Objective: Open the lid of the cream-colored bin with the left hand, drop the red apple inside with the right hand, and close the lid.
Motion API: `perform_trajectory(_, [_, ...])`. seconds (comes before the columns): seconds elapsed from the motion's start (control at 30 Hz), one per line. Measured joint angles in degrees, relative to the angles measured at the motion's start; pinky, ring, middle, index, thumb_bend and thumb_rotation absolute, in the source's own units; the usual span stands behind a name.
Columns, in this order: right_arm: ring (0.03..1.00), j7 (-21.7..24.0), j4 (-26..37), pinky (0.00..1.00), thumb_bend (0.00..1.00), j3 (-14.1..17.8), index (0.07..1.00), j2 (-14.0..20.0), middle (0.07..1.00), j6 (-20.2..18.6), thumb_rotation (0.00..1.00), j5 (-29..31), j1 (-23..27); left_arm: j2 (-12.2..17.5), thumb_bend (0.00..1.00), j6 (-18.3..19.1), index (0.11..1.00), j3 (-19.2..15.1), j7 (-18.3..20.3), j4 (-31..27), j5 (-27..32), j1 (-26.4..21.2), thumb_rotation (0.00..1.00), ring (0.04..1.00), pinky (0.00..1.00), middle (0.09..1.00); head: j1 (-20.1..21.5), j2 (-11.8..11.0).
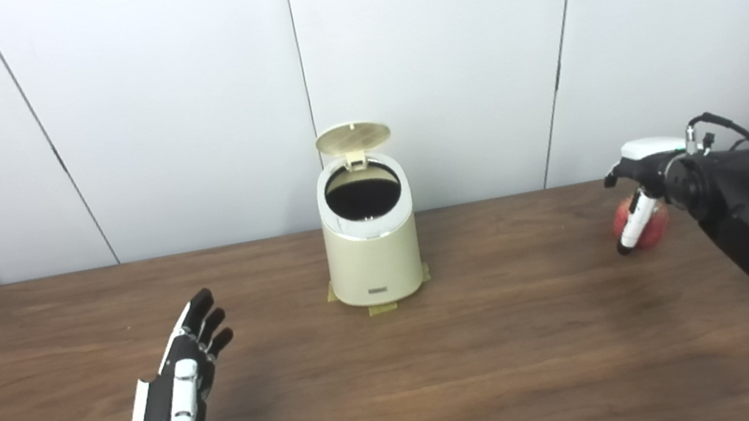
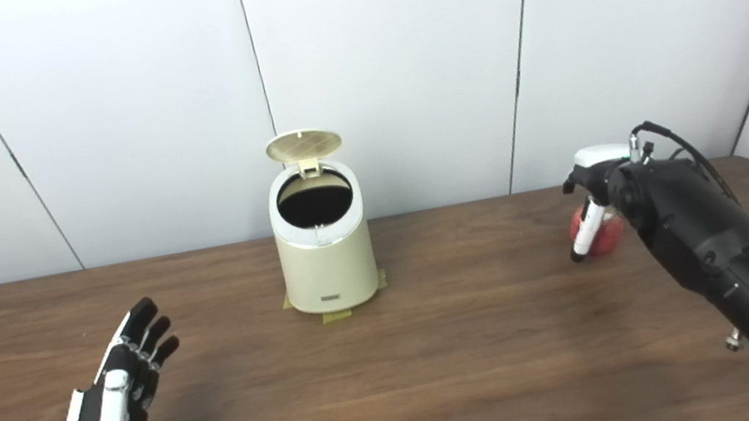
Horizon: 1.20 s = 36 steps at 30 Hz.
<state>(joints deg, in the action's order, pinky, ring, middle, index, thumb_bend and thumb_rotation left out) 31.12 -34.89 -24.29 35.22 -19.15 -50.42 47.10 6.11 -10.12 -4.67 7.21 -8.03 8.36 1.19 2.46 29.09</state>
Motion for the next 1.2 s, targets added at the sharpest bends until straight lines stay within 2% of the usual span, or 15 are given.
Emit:
perform_trajectory(0.13, [0.858,-2.28,-3.35,0.62,0.93,-0.3,0.859,0.01,0.917,1.7,0.26,0.46,-0.21,0.0,0.31,0.0,0.912,0.02,-0.1,-0.5,-1.35,0.02,0.78,0.929,0.87,0.952,-0.18,0.09])
perform_trajectory(0.3, [0.759,-4.17,-3.21,0.57,0.91,-0.67,0.842,0.15,0.871,3.34,0.23,0.55,-1.36,-0.01,0.3,0.01,0.904,-0.02,-0.26,-1.2,-1.66,0.05,0.76,0.928,0.87,0.948,-0.53,0.35])
perform_trajectory(0.4, [0.801,-4.6,-2.32,0.6,0.89,-0.39,0.847,0.39,0.902,3.61,0.23,0.78,-2.03,-0.02,0.3,0.02,0.906,-0.07,-0.5,-2.25,-1.69,0.14,0.77,0.928,0.87,0.947,-0.7,0.44])
perform_trajectory(0.63, [0.809,-7.82,-1.37,0.64,0.9,0.95,0.839,0.35,0.893,4.45,0.2,2.59,-3.49,-0.03,0.29,0.18,0.907,-0.2,-0.83,-2.55,-2.09,0.17,0.77,0.935,0.87,0.952,-0.88,0.44])
perform_trajectory(0.73, [0.814,-10.75,-2.35,0.65,0.91,1.93,0.834,0.27,0.895,7.22,0.16,4.53,-3.88,-0.14,0.28,0.33,0.902,-0.2,-1.12,-2.56,-2.54,0.18,0.76,0.938,0.88,0.953,-0.97,0.53])
perform_trajectory(0.83, [0.776,-13.76,-4.19,0.63,0.9,2.53,0.84,0.18,0.883,9.9,0.13,6.0,-3.88,-0.23,0.27,0.36,0.905,-0.19,-1.29,-2.56,-2.84,0.21,0.78,0.941,0.88,0.956,-1.14,0.53])
perform_trajectory(1.03, [0.738,-14.37,-4.83,0.61,0.89,2.38,0.815,0.22,0.846,11.87,0.1,6.94,-3.7,-0.57,0.29,0.37,0.901,-0.16,-2.15,-2.56,-2.88,0.25,0.76,0.93,0.86,0.949,-1.41,0.53])
perform_trajectory(1.1, [0.675,-14.5,-4.75,0.55,0.86,1.74,0.758,0.27,0.778,11.88,0.04,6.43,-3.6,-0.75,0.29,0.37,0.898,-0.18,-2.39,-2.56,-2.88,0.3,0.76,0.928,0.86,0.948,-1.41,0.53])
perform_trajectory(1.13, [0.601,-15.1,-4.77,0.48,0.71,0.68,0.712,0.32,0.633,11.55,0.02,5.34,-3.32,-0.88,0.3,0.36,0.896,-0.19,-2.53,-2.57,-2.9,0.33,0.77,0.926,0.85,0.946,-1.41,0.53])
perform_trajectory(1.17, [0.51,-15.84,-4.77,0.39,0.64,-0.34,0.68,0.26,0.561,10.99,0.01,4.02,-3.0,-1.03,0.31,0.35,0.895,-0.2,-2.65,-2.56,-2.97,0.35,0.77,0.923,0.85,0.945,-1.41,0.53])
perform_trajectory(1.2, [0.452,-16.69,-4.8,0.34,0.57,-1.08,0.583,-0.15,0.467,10.11,0.0,2.7,-2.72,-1.19,0.31,0.35,0.894,-0.19,-2.77,-2.57,-3.02,0.35,0.78,0.921,0.85,0.941,-1.41,0.53])
